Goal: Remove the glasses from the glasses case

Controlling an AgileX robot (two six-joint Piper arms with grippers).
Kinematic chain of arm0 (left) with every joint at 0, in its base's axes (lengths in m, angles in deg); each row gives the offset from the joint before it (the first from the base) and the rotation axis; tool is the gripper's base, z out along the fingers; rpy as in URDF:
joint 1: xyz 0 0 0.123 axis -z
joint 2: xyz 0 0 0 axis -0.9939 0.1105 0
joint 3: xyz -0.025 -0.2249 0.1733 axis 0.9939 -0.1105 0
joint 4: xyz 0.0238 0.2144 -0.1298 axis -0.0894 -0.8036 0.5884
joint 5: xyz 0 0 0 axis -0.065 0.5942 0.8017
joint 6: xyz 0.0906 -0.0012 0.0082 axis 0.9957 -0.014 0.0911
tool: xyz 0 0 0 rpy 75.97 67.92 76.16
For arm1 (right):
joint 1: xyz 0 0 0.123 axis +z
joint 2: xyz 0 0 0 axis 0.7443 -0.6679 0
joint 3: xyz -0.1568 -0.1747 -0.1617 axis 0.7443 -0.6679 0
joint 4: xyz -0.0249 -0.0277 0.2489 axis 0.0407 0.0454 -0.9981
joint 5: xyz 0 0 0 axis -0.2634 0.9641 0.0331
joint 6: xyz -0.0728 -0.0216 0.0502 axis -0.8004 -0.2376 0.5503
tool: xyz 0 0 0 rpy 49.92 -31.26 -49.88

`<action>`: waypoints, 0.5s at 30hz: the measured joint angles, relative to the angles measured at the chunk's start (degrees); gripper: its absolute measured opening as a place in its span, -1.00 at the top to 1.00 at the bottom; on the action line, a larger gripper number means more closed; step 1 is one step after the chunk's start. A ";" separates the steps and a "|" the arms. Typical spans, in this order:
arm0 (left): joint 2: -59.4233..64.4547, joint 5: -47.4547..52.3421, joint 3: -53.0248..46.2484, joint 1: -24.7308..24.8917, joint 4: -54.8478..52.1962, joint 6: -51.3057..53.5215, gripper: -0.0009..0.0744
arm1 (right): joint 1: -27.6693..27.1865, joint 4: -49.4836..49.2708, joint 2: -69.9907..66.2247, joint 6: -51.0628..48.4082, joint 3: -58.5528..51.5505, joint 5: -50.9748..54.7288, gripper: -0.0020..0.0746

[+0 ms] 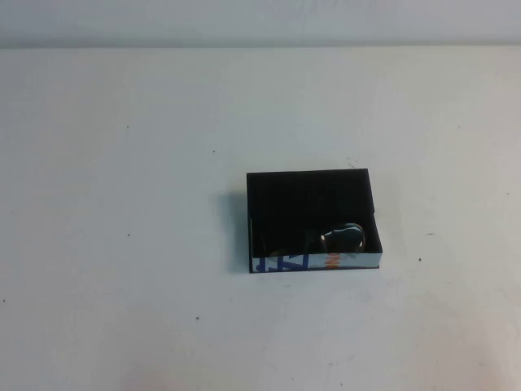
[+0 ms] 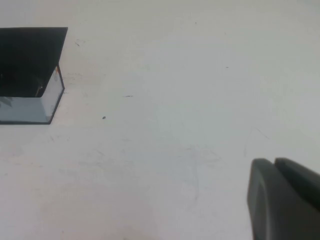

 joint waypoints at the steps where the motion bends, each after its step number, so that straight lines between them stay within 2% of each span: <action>1: 0.00 0.00 0.00 0.00 0.00 0.00 0.99 | 0.00 0.00 0.00 0.00 0.00 0.00 0.99; 15: 0.00 0.00 0.00 0.00 0.00 0.00 0.99 | 0.00 -0.47 0.00 0.00 0.00 0.00 0.99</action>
